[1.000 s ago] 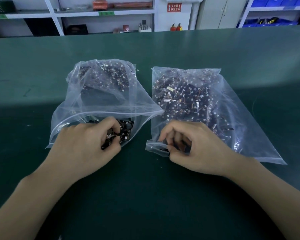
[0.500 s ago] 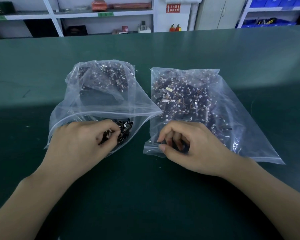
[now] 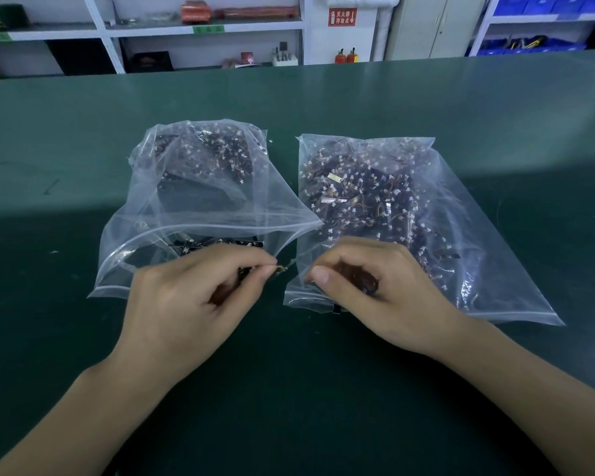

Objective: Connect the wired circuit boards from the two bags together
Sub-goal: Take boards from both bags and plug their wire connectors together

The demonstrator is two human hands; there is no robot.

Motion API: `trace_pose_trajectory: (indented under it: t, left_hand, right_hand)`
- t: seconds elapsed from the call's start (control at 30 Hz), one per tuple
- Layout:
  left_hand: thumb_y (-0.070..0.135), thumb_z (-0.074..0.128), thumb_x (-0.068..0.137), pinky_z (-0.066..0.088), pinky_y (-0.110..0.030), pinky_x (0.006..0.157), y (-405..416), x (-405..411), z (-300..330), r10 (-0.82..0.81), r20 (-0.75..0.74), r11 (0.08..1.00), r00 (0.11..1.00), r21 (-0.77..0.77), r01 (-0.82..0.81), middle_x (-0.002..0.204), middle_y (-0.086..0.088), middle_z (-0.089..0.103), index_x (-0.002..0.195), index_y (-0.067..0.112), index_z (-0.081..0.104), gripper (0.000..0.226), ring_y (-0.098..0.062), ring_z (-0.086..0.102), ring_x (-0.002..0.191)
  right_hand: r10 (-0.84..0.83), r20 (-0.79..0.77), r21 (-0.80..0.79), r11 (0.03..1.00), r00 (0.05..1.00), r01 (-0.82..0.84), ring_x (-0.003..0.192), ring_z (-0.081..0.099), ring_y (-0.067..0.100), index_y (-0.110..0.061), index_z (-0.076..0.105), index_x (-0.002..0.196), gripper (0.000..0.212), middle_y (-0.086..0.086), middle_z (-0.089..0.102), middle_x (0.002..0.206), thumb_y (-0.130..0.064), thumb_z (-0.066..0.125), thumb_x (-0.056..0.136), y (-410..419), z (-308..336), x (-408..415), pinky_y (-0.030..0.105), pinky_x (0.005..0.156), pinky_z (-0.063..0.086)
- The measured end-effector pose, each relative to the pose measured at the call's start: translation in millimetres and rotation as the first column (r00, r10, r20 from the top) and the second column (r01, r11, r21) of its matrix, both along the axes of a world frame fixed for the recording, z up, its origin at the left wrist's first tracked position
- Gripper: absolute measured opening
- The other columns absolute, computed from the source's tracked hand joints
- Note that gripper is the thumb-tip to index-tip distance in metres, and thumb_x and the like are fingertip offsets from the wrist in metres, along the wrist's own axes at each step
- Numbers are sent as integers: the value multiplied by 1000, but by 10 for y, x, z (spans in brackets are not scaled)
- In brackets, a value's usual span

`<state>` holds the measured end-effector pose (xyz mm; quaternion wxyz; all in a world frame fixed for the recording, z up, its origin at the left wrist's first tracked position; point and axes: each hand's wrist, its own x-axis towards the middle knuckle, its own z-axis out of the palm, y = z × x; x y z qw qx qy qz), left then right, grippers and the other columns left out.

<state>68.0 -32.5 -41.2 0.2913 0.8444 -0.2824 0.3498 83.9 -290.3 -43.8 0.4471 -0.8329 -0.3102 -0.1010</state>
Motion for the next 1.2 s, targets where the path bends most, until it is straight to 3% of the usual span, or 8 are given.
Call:
trace_pose_trajectory:
  t: [0.1,0.2,0.37,0.53,0.63,0.8,1.07,1.2]
  left_hand:
    - [24,73,103,43,-19,57,-62,-26,-25,-65,-7,997,998,34,65,74,24,39,102,18,84,12,1,42,60]
    - [22,75,100,46,-26,52,-113,-33,-59,-81,-26,994,996,73,82,70,20,39,99,21,83,8,-1,43,59]
    - [39,69,102,43,-20,53,-111,-64,-55,-88,-116,995,989,33,93,63,17,42,105,33,72,7,1,43,55]
    - [57,53,103,39,-19,54,-104,-83,-49,6,-251,1000,968,-17,-11,74,12,61,112,34,55,25,-4,54,56]
    - [54,52,104,44,-28,52,-109,-61,-48,33,-262,999,965,32,-25,74,13,60,114,36,59,22,-8,57,58]
    - [38,57,108,47,-39,51,-115,-51,-74,-64,-263,998,963,6,68,66,11,55,92,29,70,22,-13,56,59]
    - [30,63,100,40,-21,54,-162,-57,-75,-135,-296,990,945,-82,116,58,11,49,82,23,70,20,-9,50,52]
    - [30,63,98,41,-23,54,-176,-70,-72,-127,-300,991,945,-69,111,57,12,48,81,22,68,19,-9,49,52]
  right_hand:
    - [39,-65,24,999,997,-37,68,56,10,-8,78,94,39,-9,64,76,-38,58,110,31,12,-39,13,67,38]
    - [53,-111,53,997,992,-48,66,53,8,-13,76,88,38,-12,62,74,-41,58,107,45,15,-59,14,66,37]
    - [28,-74,49,999,997,-24,65,56,5,-12,79,93,15,-22,62,76,-17,70,104,30,-19,-30,9,64,38]
    - [32,-7,7,999,999,-32,67,58,10,-10,77,90,13,-13,66,78,-11,72,102,23,-24,-13,12,66,39]
    - [61,-1,-6,998,998,-61,67,59,13,-11,77,89,13,-12,66,77,-11,72,102,23,-22,-23,15,65,41]
    - [69,-12,-11,998,998,-69,67,59,15,-10,76,89,14,-9,65,77,-12,72,102,24,-25,-24,16,64,41]
    - [98,4,-36,994,995,-98,66,57,13,-10,77,89,13,-5,64,77,-10,72,101,27,-19,-27,16,65,40]
    - [104,-5,-20,994,995,-104,66,56,14,-9,78,88,12,-5,63,77,-7,74,99,19,-20,-32,16,65,40]
